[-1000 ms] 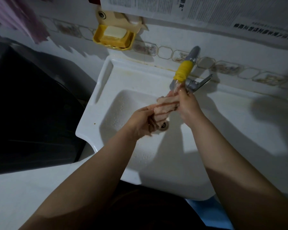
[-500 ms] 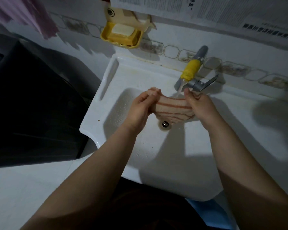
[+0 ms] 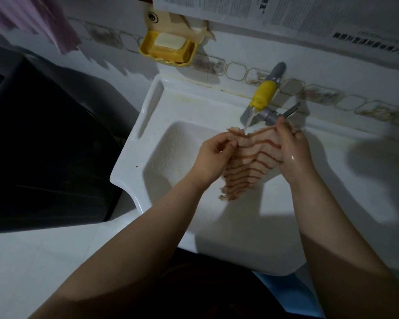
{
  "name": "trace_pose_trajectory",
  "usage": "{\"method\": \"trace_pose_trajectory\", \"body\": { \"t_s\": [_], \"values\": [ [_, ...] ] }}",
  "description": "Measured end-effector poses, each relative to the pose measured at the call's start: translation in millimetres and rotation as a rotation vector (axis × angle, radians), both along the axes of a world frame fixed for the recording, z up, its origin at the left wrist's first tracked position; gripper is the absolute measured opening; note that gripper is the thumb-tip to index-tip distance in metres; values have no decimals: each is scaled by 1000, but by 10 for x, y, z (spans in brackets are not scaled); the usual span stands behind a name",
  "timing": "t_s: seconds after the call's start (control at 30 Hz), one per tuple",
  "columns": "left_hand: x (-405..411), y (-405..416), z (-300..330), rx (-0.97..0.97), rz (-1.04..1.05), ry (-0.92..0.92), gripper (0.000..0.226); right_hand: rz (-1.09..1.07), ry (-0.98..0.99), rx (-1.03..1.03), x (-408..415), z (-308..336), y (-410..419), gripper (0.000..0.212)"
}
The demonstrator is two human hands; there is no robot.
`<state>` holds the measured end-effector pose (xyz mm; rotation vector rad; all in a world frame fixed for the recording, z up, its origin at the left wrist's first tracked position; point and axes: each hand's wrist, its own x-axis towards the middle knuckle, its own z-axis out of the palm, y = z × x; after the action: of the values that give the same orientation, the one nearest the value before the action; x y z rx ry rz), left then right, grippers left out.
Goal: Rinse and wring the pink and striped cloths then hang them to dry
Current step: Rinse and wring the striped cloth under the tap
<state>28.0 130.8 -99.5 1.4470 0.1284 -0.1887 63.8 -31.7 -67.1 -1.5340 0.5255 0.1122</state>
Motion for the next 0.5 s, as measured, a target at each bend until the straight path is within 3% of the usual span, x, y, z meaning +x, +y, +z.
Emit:
{"method": "trace_pose_trajectory", "body": {
  "t_s": [0.2, 0.33, 0.4, 0.5],
  "values": [
    [39, -143, 87, 174, -38, -95, 21, -6, -14, 108, -28, 57, 11, 31],
    [99, -180, 156, 65, -84, 1, 36, 258, 24, 288, -16, 70, 38, 33],
    [144, -158, 186, -22, -105, 134, 45, 407, 41, 253, -27, 86, 80, 28],
    [229, -19, 132, 24, -90, 203, 42, 449, 6, 69, -2, 52, 80, 21]
  ]
}}
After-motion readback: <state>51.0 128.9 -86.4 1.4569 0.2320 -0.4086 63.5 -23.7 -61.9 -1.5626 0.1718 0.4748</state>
